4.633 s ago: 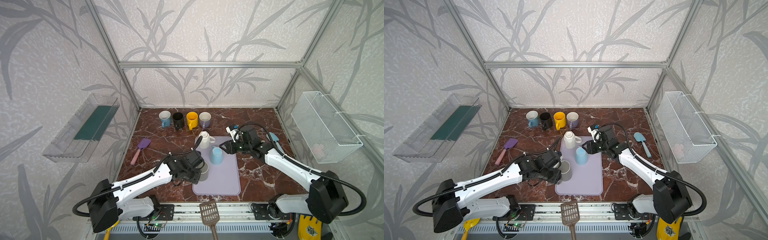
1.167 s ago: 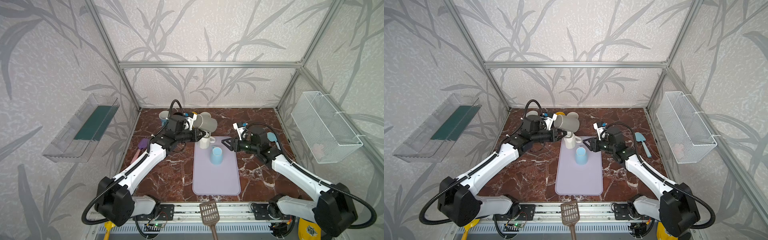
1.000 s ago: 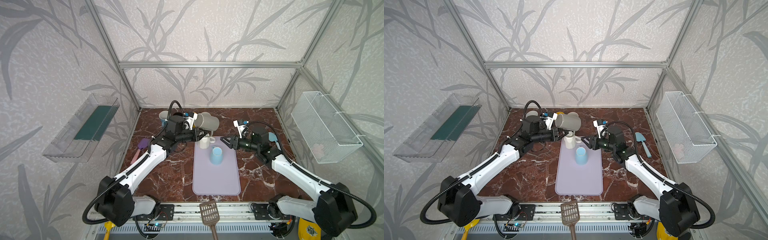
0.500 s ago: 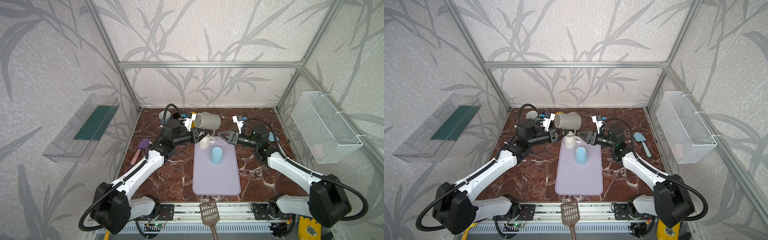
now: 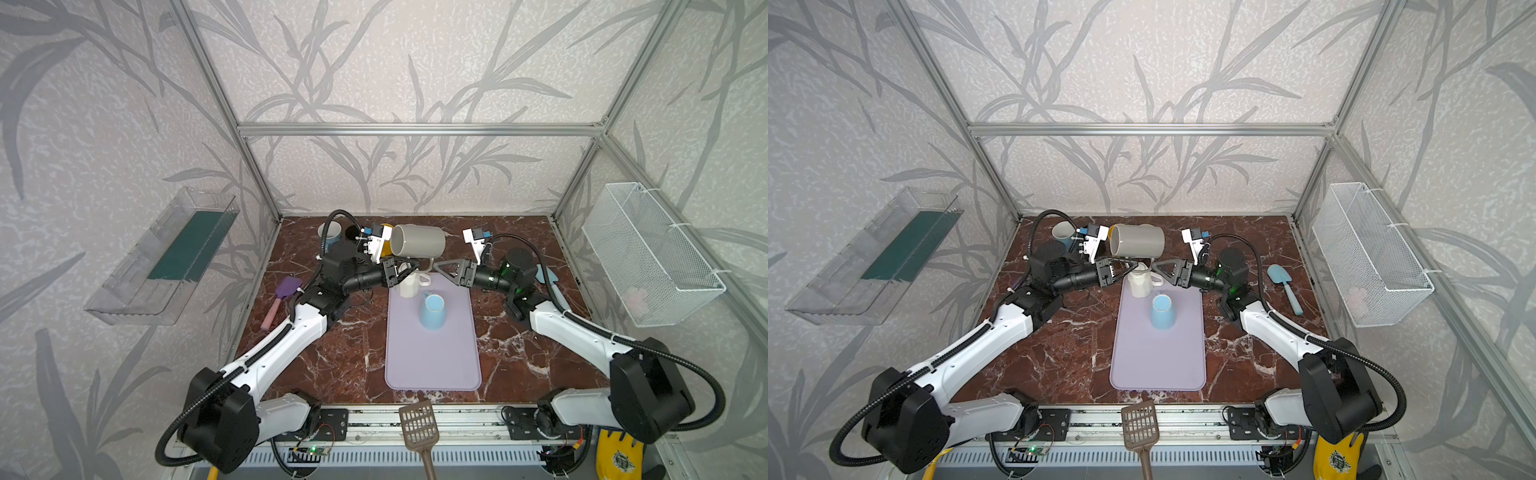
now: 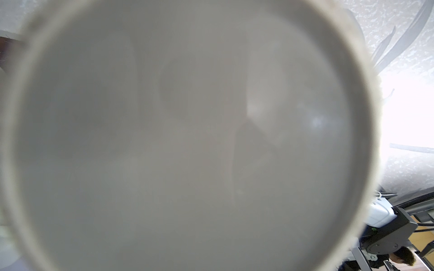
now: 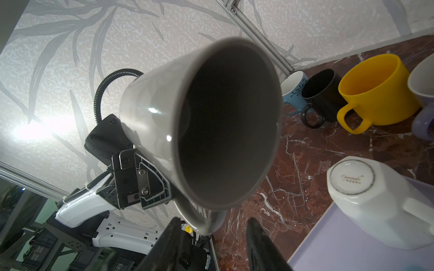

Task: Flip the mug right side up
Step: 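Close the right gripper on the grey mug beside the left gripper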

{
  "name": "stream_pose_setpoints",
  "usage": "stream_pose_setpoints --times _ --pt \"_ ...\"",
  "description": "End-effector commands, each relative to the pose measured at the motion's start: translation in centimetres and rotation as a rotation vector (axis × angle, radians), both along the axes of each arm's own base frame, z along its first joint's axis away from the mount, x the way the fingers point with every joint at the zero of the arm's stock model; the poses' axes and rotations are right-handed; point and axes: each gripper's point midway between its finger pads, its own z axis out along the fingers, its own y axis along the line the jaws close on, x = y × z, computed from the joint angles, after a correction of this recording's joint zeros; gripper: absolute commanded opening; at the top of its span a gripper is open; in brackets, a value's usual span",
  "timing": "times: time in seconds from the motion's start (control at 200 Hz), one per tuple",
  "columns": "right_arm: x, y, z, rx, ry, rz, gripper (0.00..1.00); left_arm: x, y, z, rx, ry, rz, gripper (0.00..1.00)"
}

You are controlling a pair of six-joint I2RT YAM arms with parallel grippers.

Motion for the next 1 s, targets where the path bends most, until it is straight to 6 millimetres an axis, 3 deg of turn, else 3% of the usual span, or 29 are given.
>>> stream_pose_setpoints --times 0.0,0.995 --pt "-0.4 0.1 1.4 0.049 -0.048 0.029 0.46 -1.2 0.1 5.3 -0.108 -0.193 -0.047 0.00" --pt "-0.5 0.2 4.5 0.165 -0.085 0.061 0.32 -2.2 -1.0 6.0 -0.205 -0.215 -0.172 0.00"
